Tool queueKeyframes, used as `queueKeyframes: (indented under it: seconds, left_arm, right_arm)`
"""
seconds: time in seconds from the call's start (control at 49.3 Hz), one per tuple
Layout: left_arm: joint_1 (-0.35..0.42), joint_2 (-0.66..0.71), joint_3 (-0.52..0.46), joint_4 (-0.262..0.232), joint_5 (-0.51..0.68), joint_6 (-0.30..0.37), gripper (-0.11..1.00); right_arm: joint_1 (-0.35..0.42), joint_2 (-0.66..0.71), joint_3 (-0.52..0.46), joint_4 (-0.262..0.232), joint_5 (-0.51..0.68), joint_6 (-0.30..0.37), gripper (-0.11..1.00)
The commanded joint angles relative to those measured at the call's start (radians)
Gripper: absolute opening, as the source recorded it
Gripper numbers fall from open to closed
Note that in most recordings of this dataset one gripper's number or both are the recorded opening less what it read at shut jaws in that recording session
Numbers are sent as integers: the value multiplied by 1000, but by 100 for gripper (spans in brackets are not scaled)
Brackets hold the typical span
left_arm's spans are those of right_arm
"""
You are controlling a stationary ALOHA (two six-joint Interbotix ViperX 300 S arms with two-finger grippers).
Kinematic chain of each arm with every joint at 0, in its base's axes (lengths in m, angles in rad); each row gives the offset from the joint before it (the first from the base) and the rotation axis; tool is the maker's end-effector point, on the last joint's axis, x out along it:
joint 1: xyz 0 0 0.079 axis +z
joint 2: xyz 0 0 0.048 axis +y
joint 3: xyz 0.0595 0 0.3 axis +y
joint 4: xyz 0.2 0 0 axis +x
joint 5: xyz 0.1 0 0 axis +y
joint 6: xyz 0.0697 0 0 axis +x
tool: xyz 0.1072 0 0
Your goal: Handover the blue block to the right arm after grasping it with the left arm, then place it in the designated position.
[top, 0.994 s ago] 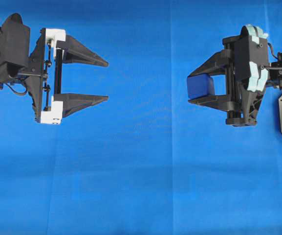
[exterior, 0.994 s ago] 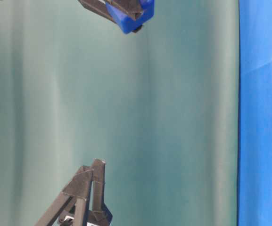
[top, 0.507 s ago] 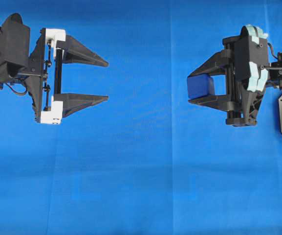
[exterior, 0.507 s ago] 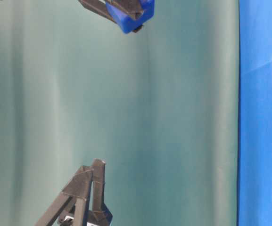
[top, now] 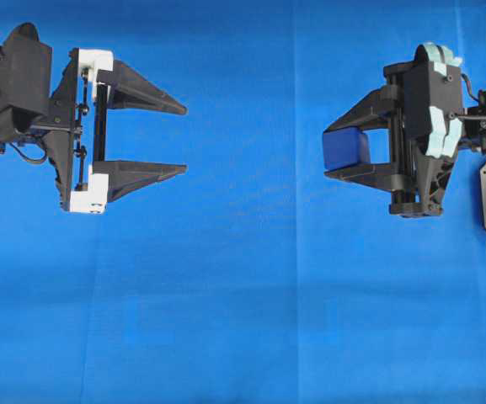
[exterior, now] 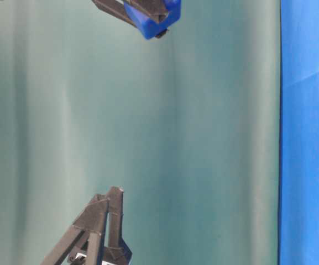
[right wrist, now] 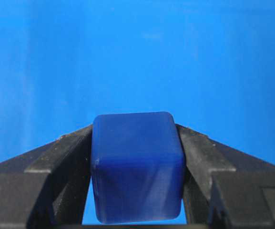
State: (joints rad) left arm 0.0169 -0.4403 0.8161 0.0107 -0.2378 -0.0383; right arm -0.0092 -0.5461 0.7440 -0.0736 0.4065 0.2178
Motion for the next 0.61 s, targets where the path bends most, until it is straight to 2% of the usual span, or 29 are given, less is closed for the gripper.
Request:
queueKeyframes:
  seconds: [0.0,0.325,0.588]
  left_arm:
    - [2,-15,-17,0,-9,2,92]
    - [0,-15,-17,0,-9,5,92]
    - [0,-15,-17,0,-9,5,92]
  right_arm:
    - [2,-5,-23,2,-6,2,43]
    - [3,12,-21,0,-12,2,43]
    - [2,118,-11,0,-127,2,43]
